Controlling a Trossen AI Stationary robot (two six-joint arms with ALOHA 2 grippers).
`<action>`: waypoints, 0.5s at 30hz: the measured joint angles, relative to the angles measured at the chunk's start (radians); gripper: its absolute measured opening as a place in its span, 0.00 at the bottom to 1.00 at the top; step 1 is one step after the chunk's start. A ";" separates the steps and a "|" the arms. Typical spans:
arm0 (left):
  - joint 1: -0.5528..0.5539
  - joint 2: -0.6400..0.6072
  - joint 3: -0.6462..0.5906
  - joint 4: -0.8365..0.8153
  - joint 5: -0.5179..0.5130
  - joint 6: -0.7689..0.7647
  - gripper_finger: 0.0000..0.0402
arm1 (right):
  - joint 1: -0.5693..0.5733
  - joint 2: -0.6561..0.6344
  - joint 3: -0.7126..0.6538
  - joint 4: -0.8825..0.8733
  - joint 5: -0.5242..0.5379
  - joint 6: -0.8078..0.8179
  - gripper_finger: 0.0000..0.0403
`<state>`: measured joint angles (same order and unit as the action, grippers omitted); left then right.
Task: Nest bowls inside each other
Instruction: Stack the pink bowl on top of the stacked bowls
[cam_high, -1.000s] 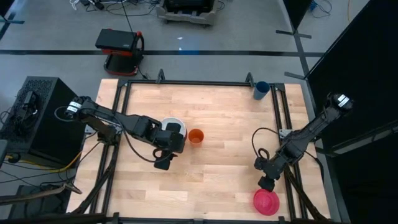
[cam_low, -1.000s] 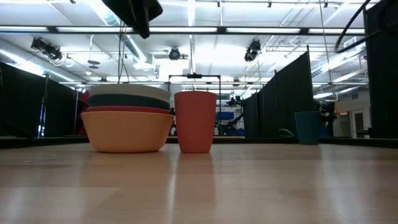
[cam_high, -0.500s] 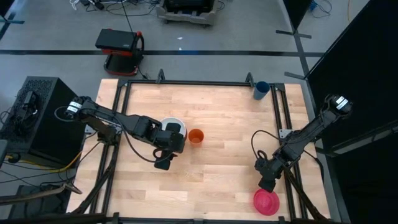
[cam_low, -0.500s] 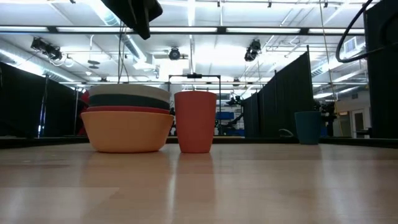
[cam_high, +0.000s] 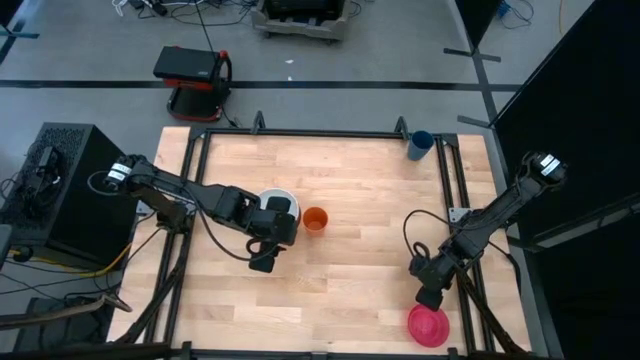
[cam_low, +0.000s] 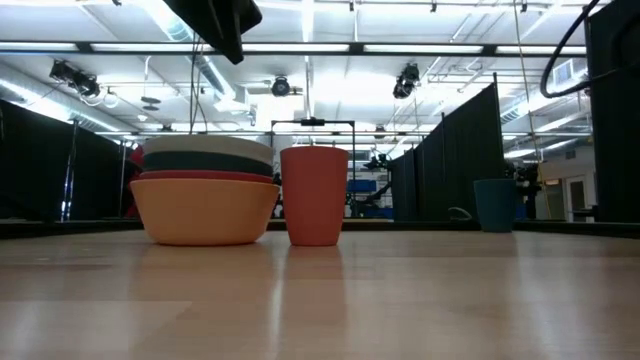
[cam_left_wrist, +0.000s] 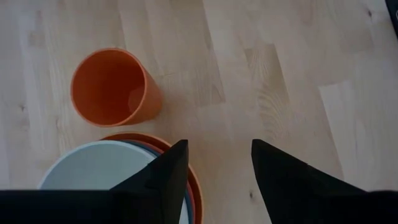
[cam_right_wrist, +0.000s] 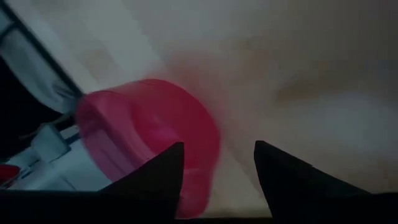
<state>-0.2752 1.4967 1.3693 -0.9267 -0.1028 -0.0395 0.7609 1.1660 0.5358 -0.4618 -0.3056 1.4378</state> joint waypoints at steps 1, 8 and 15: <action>0.000 0.000 0.000 0.001 0.000 0.000 0.41 | 0.000 0.000 0.000 0.021 0.009 -0.002 0.47; 0.000 0.000 0.000 0.011 -0.001 -0.001 0.41 | 0.000 0.000 0.000 0.113 0.033 -0.006 0.44; 0.000 0.000 0.000 0.010 -0.001 -0.007 0.41 | 0.002 0.000 0.000 0.081 0.047 -0.005 0.43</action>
<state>-0.2752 1.4967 1.3693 -0.9163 -0.1041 -0.0462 0.7626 1.1662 0.5358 -0.3813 -0.2586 1.4323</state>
